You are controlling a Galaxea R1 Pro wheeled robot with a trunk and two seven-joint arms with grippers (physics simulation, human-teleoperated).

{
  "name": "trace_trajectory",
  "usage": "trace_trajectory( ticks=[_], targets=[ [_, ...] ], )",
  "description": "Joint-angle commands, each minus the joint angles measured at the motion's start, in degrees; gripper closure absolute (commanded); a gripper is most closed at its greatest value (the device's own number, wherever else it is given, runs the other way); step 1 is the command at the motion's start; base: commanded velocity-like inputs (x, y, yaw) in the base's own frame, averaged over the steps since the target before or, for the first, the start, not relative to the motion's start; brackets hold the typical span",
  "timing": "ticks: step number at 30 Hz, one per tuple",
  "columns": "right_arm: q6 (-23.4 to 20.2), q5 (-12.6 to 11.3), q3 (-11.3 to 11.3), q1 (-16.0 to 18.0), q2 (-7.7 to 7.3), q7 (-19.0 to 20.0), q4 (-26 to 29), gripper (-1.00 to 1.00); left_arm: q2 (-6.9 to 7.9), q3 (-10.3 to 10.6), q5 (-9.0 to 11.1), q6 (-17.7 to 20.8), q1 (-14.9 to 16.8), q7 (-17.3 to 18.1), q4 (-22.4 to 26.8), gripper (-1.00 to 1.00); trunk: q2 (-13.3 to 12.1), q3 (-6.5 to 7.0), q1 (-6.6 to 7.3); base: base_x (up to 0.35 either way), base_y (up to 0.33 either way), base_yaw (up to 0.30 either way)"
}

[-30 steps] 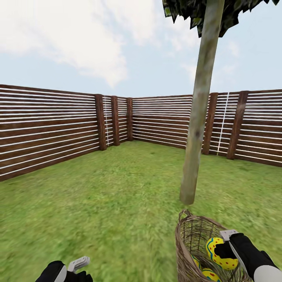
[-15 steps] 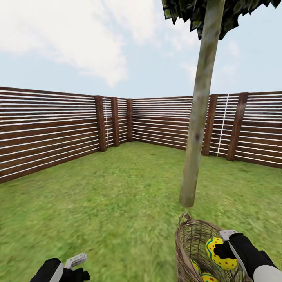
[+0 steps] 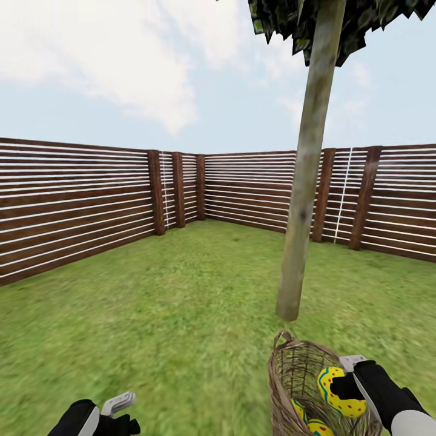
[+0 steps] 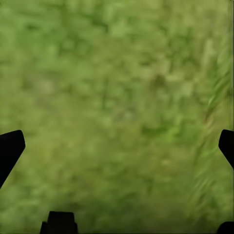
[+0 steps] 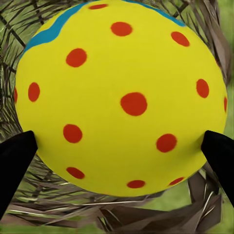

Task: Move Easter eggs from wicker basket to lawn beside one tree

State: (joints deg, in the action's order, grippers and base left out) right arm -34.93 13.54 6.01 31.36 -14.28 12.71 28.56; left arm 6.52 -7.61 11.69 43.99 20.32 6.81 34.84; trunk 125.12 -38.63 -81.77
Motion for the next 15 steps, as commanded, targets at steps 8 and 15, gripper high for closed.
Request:
trace_trajectory(
  ticks=[8,15],
  targets=[
    [-0.2,0.6,0.3,0.0,0.04,0.5,0.1,1.00,-0.02,-0.2,-0.1,0.3,0.0,0.2,0.1,-1.00,-3.2,1.37,1.77,0.000,0.000,0.000],
    [-0.2,0.6,0.3,0.0,0.04,0.5,0.1,1.00,0.07,-2.6,0.8,0.4,0.0,0.3,0.2,-1.00,-6.0,2.63,3.31,0.000,-0.026,0.000]
  ],
)
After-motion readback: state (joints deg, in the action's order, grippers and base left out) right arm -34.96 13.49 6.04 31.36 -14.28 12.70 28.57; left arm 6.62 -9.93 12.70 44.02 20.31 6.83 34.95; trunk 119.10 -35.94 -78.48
